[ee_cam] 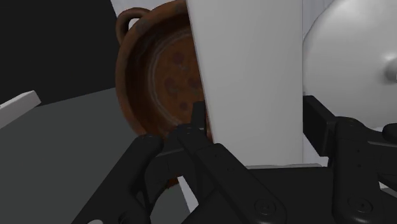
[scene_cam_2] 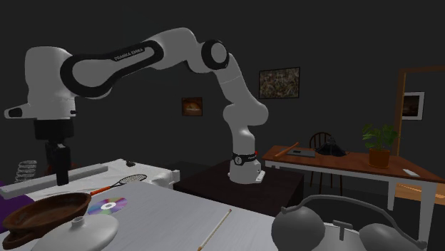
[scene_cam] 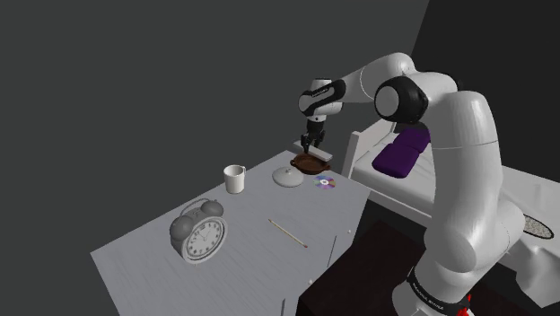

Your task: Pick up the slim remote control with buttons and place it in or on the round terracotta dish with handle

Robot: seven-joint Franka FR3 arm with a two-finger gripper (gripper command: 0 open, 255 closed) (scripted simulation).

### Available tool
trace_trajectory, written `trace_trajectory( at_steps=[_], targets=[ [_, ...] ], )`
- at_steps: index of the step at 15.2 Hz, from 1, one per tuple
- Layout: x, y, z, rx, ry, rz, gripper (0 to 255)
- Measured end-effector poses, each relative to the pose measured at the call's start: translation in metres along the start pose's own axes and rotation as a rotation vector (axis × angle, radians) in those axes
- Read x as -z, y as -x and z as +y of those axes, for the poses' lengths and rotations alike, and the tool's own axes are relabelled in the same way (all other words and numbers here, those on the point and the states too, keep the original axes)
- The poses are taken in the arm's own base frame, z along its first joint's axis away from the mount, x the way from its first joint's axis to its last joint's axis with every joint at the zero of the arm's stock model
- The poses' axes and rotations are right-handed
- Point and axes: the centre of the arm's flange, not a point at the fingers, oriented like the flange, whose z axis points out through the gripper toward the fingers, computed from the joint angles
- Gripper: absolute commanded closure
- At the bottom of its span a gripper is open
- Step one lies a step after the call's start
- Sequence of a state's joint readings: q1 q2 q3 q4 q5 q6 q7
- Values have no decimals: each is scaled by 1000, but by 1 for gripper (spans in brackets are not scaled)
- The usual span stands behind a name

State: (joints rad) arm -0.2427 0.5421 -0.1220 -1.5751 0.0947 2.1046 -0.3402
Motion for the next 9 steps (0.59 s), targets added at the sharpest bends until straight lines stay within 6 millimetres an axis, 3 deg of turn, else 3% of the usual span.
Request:
trace_trajectory(
  at_steps=[1, 3, 9],
  targets=[
    [3, -9, 15, 0, 0, 1, 255],
    [-7, -17, 25, 0, 0, 0, 255],
    [-38, -20, 31, 1, 0, 0, 255]
  ],
)
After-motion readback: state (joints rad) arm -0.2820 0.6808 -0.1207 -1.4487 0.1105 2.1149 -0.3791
